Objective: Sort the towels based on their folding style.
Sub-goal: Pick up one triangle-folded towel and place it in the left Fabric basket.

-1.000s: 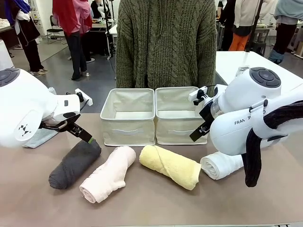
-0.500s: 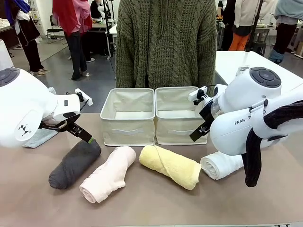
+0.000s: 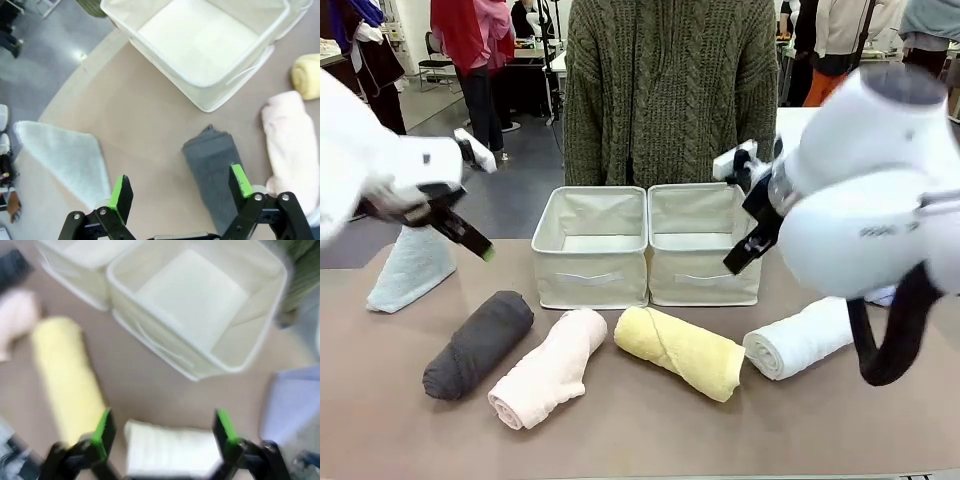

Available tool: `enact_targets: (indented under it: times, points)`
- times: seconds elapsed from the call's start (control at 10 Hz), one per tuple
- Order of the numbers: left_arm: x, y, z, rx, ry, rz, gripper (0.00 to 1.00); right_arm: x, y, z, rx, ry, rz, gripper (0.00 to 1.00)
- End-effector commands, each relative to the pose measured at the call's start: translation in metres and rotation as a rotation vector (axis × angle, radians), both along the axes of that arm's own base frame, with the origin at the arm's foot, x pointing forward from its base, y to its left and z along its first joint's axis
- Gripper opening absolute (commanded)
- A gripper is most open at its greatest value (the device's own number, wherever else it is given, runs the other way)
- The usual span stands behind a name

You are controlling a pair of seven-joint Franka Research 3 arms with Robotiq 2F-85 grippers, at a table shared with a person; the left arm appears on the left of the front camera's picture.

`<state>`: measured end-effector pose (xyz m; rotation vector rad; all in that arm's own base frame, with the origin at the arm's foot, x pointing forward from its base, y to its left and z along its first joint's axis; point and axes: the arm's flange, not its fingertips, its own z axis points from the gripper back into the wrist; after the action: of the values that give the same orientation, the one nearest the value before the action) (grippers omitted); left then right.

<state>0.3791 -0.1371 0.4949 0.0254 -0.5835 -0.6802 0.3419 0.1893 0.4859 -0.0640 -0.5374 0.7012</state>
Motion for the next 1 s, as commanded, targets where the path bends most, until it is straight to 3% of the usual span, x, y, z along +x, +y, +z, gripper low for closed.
enact_targets:
  times: [0.0, 0.3, 0.5, 0.6, 0.9]
  points:
    - [-0.006, 0.012, 0.071, 0.058, 0.052, -0.059, 1.00, -0.024, 0.015, 0.087, -0.038, 0.051, -0.033, 1.00]
    - [-0.031, 0.010, 0.141, 0.111, 0.012, -0.079, 1.00, -0.058, 0.019, 0.166, 0.016, -0.072, -0.135, 1.00]
    - [-0.049, 0.014, 0.152, 0.110, -0.056, -0.058, 1.00, -0.069, 0.013, 0.172, 0.010, -0.149, -0.154, 1.00]
    - [-0.035, 0.010, 0.154, 0.079, 0.013, -0.075, 1.00, -0.068, 0.015, 0.186, 0.034, -0.069, -0.098, 1.00]
    - [-0.035, 0.010, 0.154, 0.079, 0.013, -0.075, 1.00, -0.068, 0.015, 0.186, 0.034, -0.069, -0.098, 1.00]
